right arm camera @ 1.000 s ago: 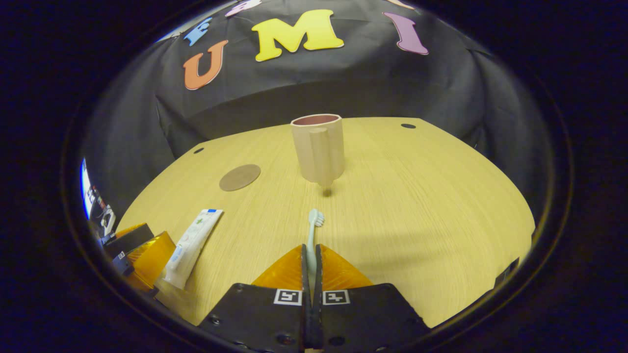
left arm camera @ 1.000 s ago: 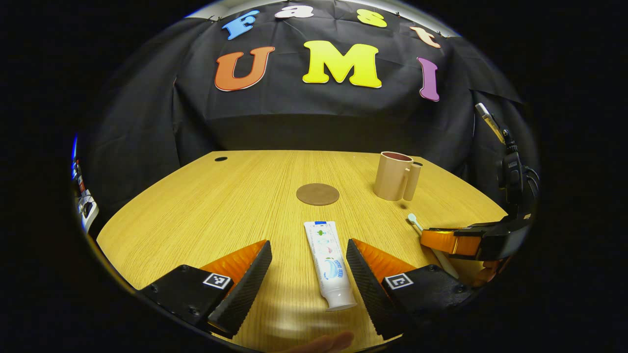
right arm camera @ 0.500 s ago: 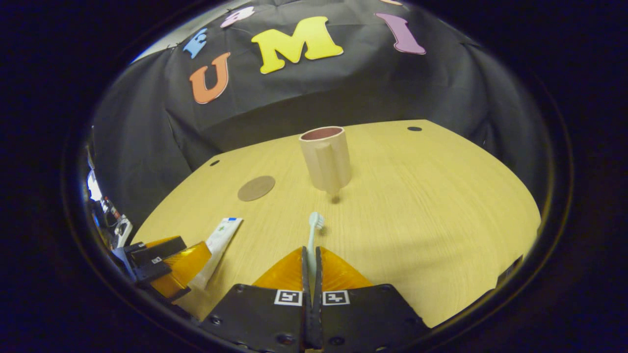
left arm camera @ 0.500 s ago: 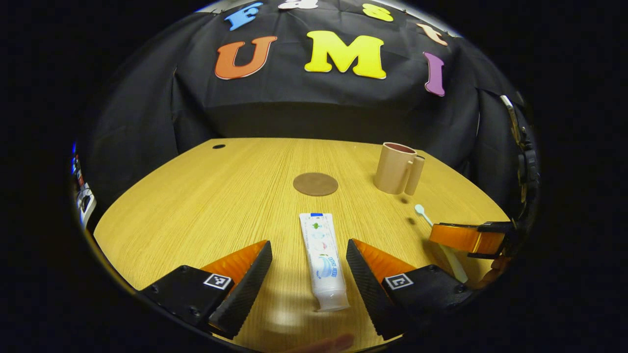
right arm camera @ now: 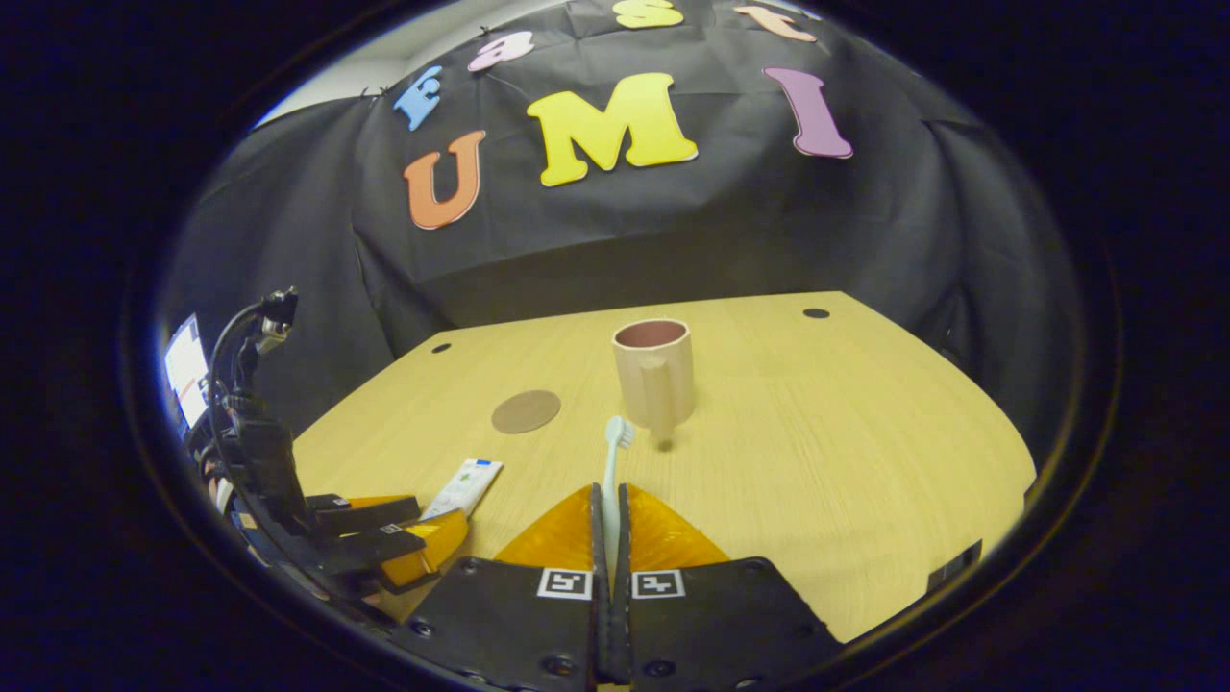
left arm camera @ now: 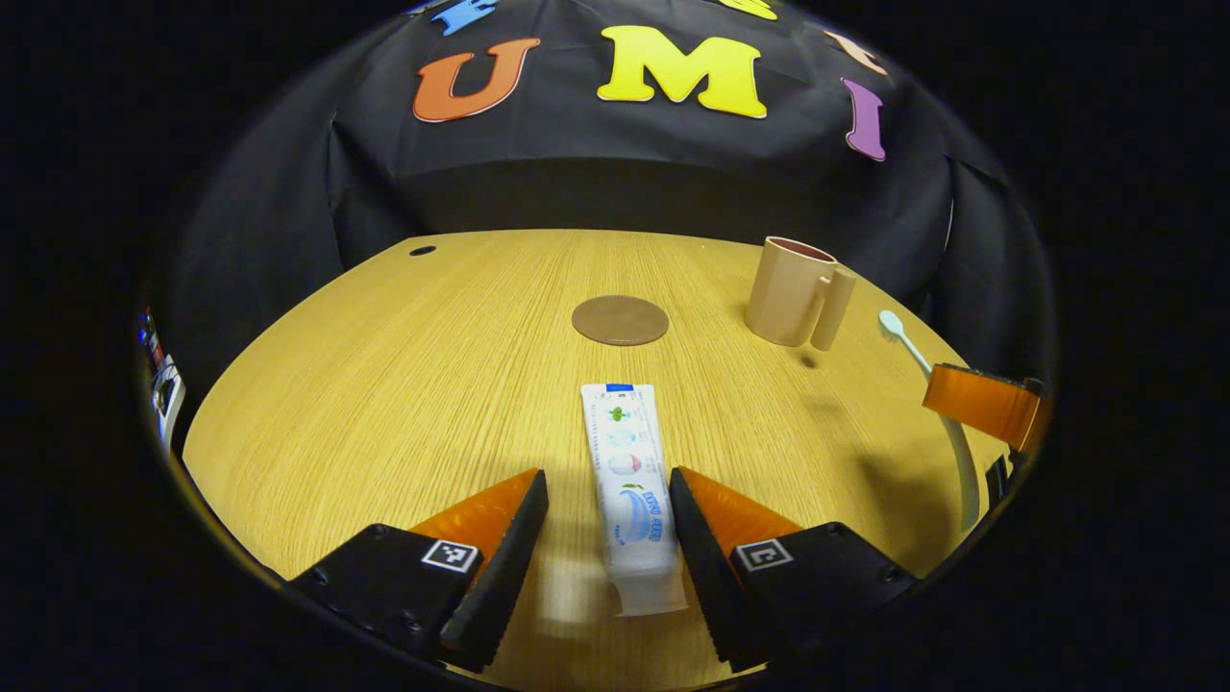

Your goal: Put the toothbrush and toothpaste on the desktop into the cup, then pick up the cup and place it on the coaster on the desktop.

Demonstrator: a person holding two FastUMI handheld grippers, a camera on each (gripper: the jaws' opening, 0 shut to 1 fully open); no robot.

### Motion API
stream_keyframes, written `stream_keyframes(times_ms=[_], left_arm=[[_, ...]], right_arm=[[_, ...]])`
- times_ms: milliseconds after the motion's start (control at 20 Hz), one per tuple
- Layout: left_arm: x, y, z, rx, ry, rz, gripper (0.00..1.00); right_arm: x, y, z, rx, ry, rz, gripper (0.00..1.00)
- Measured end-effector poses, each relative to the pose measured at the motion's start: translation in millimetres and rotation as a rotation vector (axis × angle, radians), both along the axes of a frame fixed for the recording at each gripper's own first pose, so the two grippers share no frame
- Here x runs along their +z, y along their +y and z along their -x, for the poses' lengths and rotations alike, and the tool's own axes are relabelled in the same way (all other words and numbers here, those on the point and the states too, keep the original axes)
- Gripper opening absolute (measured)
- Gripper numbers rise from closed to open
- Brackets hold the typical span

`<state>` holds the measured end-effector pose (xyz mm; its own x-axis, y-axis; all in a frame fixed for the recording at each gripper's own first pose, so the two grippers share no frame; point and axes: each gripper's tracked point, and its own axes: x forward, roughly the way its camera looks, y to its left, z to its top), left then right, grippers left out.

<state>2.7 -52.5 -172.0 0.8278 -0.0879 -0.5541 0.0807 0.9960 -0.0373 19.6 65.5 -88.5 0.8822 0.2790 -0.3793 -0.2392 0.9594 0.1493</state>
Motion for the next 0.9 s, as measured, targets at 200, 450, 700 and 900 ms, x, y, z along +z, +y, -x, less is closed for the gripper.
stream_keyframes(times_ms=[200, 450, 700, 900], left_arm=[[-0.4, -3.0, 0.1, -0.004, -0.001, 0.010, 0.61], [7.0, -3.0, 1.1, -0.007, -0.060, 0.043, 0.43], [46.6, -0.1, -0.8, -0.018, -0.234, 0.039, 0.42], [82.2, -2.4, -0.8, -0.042, -0.339, 0.054, 0.41]], right_arm=[[22.9, 0.5, -3.7, 0.005, -0.042, -0.009, 0.00], [46.6, 7.5, -11.9, 0.029, -0.099, -0.002, 0.01], [63.9, 23.1, -26.3, 0.055, -0.142, -0.006, 0.00], [88.7, 37.8, -54.3, 0.087, -0.211, -0.027, 0.00]])
